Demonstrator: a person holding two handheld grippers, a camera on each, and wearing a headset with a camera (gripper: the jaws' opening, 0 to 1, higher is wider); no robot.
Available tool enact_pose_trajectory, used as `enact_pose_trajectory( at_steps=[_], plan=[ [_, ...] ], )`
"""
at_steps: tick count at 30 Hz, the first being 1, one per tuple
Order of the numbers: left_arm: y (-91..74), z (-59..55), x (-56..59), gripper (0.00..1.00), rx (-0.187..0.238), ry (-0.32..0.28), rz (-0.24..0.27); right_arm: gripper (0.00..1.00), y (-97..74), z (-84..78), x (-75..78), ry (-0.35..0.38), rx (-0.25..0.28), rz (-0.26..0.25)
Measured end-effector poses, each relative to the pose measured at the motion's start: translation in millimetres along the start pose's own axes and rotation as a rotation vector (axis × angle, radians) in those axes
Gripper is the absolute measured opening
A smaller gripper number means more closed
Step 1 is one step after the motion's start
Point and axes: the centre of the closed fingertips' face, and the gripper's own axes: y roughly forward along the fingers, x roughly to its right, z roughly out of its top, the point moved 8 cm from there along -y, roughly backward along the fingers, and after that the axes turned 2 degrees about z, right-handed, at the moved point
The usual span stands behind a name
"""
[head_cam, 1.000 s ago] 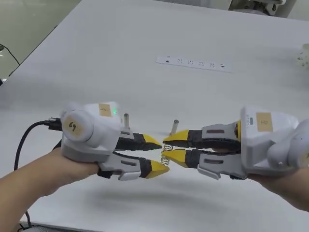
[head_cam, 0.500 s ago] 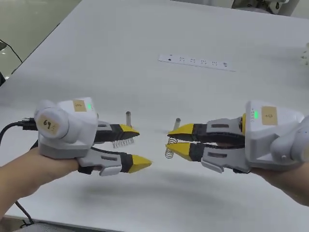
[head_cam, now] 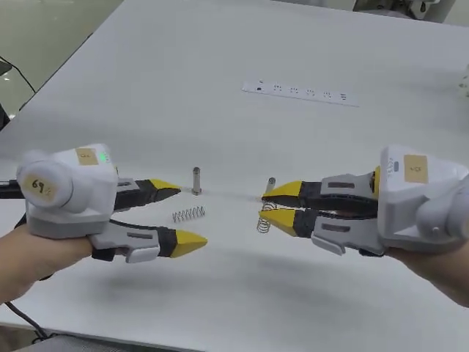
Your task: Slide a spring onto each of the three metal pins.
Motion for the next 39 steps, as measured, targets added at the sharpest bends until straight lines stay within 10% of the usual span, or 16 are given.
enact_pose_trajectory(
  at_steps=[27, 39],
  plan=[
    [-25.3, -19.8, -19.9, 0.97, -0.002, -0.079, 0.116, 0.07, -1.9, -5.1, 6.8, -0.020, -0.030, -0.025],
    [-27.3, -22.0, -21.3, 0.98, -0.011, -0.087, 0.138, 0.07, -1.5, -8.3, 11.6, -0.040, -0.052, -0.032]
  ],
)
